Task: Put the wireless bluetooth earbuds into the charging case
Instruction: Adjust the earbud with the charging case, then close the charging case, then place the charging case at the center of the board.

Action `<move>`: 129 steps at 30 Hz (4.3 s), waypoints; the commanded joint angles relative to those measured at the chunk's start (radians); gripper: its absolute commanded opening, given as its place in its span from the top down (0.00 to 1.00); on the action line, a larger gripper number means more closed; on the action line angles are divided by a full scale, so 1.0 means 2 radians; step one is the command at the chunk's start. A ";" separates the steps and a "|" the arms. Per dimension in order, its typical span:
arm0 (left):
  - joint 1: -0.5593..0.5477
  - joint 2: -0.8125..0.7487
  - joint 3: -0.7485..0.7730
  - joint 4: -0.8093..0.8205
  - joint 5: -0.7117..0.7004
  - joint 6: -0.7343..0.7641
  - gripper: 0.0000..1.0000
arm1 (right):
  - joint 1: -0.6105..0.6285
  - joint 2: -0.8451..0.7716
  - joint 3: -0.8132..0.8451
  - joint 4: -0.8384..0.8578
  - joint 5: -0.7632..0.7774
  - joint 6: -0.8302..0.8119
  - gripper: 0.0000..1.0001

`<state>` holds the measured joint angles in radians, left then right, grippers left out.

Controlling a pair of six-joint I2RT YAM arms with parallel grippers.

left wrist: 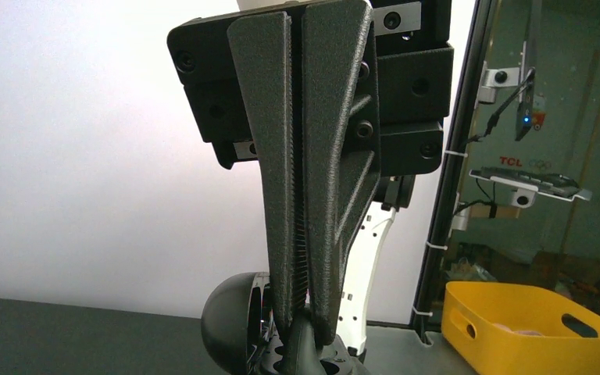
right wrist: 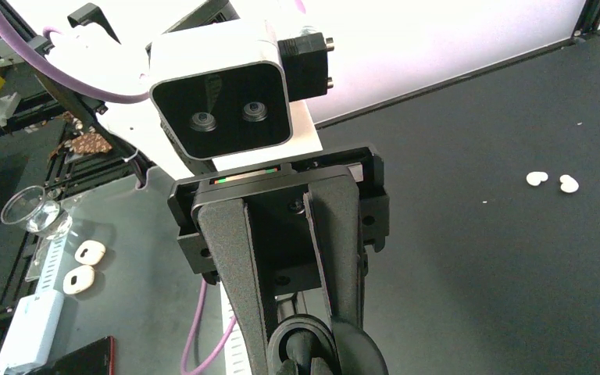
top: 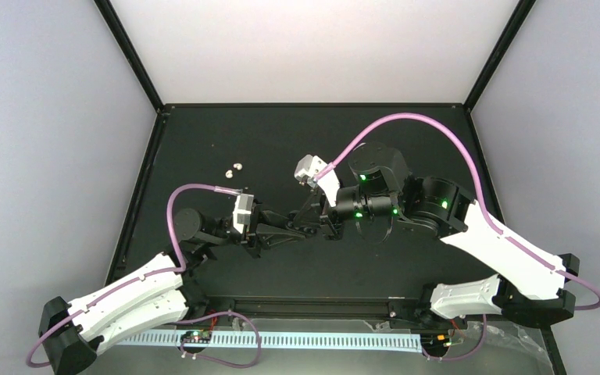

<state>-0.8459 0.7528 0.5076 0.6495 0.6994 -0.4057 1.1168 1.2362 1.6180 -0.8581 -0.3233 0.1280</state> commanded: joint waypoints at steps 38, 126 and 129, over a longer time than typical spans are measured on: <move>-0.001 -0.004 0.019 0.028 -0.014 0.007 0.98 | 0.000 -0.017 0.061 -0.012 0.000 0.019 0.61; 0.202 0.696 0.486 -0.342 -0.158 -0.140 0.98 | -0.071 -0.267 -0.391 0.172 0.348 0.097 0.24; 0.199 0.715 0.503 -0.358 -0.166 -0.137 0.98 | -0.071 -0.263 -0.386 0.172 0.349 0.087 0.23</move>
<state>-0.4454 2.1426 1.4429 0.0086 0.4034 -0.6682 0.9756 0.7155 0.8444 -0.5224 0.3405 0.3271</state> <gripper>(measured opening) 0.220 0.763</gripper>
